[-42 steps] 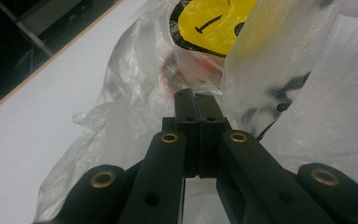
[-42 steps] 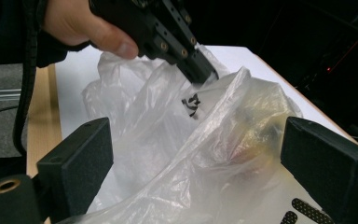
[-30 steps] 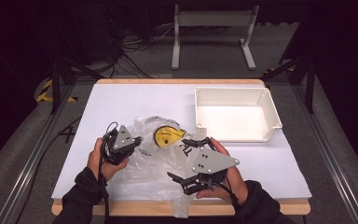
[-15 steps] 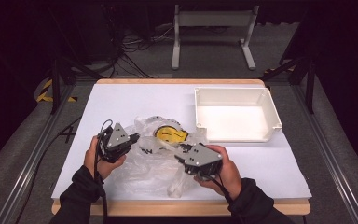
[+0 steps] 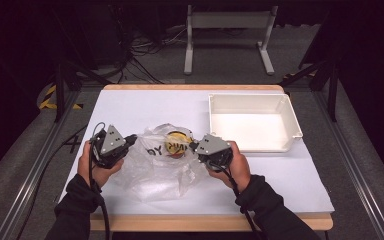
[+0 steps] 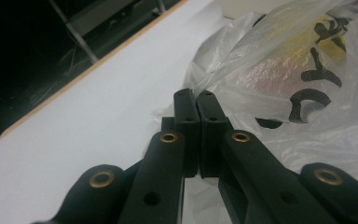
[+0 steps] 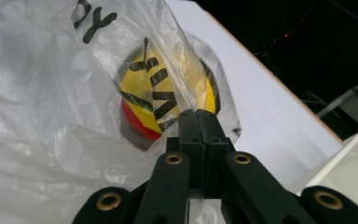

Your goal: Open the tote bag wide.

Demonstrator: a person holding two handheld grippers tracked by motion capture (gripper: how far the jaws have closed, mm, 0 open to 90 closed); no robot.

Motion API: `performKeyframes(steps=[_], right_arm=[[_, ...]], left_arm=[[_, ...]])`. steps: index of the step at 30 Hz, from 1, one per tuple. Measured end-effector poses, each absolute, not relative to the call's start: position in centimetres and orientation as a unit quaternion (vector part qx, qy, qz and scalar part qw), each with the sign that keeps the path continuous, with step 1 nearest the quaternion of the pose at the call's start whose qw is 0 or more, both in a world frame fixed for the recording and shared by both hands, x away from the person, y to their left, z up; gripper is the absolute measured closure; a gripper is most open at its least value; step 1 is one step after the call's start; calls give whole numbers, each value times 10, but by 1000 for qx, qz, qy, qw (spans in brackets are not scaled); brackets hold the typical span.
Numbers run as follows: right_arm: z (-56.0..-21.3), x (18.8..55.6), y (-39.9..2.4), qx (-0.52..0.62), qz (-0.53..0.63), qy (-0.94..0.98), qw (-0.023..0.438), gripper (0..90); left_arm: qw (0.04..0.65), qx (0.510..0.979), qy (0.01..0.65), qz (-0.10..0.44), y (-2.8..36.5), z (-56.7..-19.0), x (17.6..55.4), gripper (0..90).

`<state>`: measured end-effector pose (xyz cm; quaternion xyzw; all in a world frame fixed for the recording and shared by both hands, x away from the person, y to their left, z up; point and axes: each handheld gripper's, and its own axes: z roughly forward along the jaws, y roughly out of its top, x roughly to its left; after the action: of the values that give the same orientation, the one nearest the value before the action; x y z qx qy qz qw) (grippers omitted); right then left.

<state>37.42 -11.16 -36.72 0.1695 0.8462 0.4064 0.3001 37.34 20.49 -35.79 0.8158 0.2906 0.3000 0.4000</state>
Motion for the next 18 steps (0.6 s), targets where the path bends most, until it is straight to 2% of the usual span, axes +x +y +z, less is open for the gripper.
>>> performKeyframes(steps=[1, 3, 5, 7, 10, 13, 16, 18], right_arm=[[-364, 376, -110, 169, 408, 845, 303, 900], [-356, 382, -106, 168, 408, 843, 308, 900], [-350, 387, -105, 167, 408, 842, 311, 900], [-345, 392, -103, 169, 406, 842, 312, 900], [-342, 398, -101, 173, 403, 843, 311, 900], [-346, 402, -100, 178, 398, 847, 305, 900], [-350, 405, -99, 184, 395, 848, 301, 900], [-351, 406, -100, 188, 395, 848, 299, 900]], left_arm=[[402, 813, 297, 299, 207, -357, 374, 848], [410, 806, 307, 298, 210, -355, 374, 708], [430, 795, 314, 289, 213, -353, 373, 648], [447, 784, 321, 286, 215, -349, 371, 537], [480, 770, 311, 283, 216, -341, 363, 430], [501, 762, 295, 287, 214, -332, 354, 355], [513, 756, 275, 299, 208, -324, 343, 332], [508, 771, 255, 287, 202, -324, 340, 335]])
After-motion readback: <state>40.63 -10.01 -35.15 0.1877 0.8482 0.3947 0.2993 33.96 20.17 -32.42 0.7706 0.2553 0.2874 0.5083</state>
